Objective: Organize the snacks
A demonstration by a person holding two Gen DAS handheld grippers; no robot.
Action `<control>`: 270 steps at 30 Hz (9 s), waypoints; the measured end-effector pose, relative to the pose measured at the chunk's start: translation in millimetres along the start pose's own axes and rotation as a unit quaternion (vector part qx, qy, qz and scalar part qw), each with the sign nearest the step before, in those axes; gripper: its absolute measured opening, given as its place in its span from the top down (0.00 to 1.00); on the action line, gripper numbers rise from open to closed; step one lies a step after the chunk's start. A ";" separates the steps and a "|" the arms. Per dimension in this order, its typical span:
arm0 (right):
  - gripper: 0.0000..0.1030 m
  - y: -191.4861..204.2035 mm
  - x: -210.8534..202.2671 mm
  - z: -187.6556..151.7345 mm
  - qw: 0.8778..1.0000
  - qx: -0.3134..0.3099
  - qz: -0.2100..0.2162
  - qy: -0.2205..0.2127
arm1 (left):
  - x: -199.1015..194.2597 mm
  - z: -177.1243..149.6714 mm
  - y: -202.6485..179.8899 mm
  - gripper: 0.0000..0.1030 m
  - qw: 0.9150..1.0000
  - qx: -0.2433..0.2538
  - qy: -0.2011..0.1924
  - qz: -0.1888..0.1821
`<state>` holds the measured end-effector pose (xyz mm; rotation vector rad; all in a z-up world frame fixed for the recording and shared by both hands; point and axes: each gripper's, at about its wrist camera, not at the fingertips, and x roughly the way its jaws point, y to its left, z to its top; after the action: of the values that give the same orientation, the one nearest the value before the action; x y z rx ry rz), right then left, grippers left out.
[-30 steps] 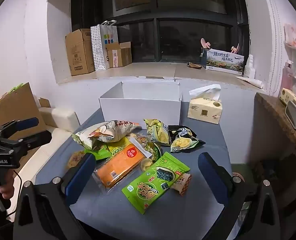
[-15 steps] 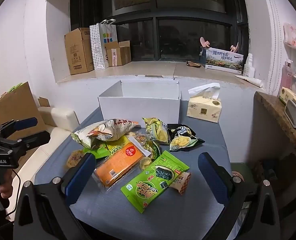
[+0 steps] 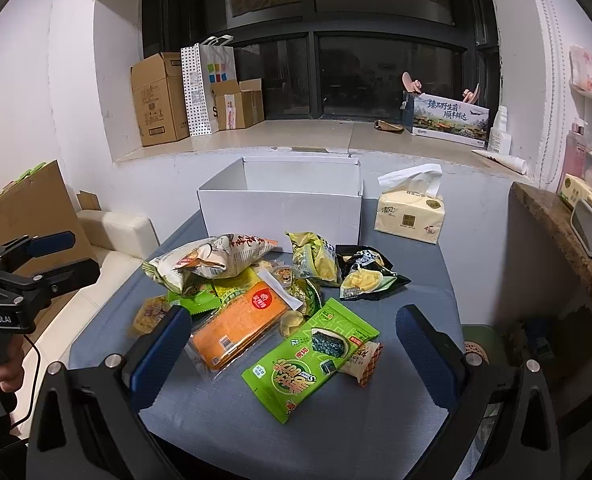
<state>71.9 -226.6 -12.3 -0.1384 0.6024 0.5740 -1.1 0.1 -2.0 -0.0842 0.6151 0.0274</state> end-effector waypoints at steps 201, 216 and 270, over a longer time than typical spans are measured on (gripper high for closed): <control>0.47 -108.9 148.2 12.4 0.990 0.103 0.064 0.068 | 122.4 7.0 74.7 0.00 0.994 -0.059 0.073 -0.055; 0.47 -62.4 47.1 -1.4 0.993 0.072 0.090 -0.009 | 223.1 10.2 95.0 0.59 0.983 -0.078 0.163 -0.033; 0.00 -32.5 88.1 90.0 0.995 0.023 0.092 -0.028 | 111.3 67.2 74.2 0.00 0.996 -0.018 0.023 -0.086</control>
<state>193.7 -186.7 9.9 -0.0229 0.5760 0.7390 124.7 79.9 -16.8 -0.1724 0.6522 -0.1306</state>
